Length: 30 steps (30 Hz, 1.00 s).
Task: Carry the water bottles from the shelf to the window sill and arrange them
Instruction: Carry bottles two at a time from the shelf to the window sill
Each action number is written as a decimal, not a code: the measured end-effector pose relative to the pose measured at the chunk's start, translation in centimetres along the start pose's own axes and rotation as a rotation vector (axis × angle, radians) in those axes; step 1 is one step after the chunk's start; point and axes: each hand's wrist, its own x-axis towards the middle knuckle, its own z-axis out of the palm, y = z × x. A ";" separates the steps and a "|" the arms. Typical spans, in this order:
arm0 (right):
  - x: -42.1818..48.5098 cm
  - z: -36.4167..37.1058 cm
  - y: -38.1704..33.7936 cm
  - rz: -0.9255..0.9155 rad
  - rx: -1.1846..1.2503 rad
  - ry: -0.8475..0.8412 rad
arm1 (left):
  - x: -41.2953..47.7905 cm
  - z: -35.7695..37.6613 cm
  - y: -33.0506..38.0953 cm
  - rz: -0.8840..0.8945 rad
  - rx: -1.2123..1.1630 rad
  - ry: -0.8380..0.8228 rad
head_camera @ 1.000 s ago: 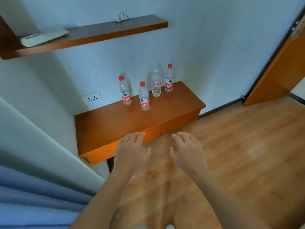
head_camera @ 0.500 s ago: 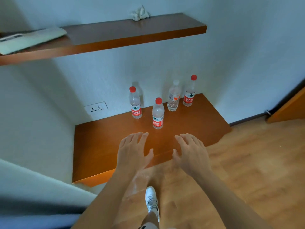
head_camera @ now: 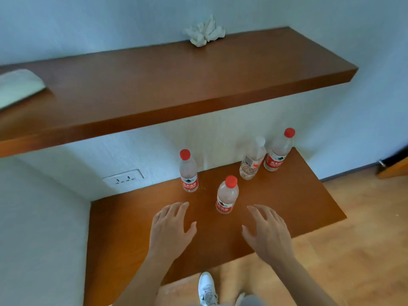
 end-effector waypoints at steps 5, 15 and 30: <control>3.3 2.1 0.6 0.103 0.233 -0.136 | 4.8 1.4 -1.4 -0.201 -0.162 -0.075; 8.3 7.1 -1.8 0.249 0.763 -0.208 | 13.4 3.8 -0.4 -0.491 -0.731 0.037; 10.9 4.7 -2.3 0.222 0.884 -0.131 | 14.4 3.8 1.4 -0.397 -0.946 0.100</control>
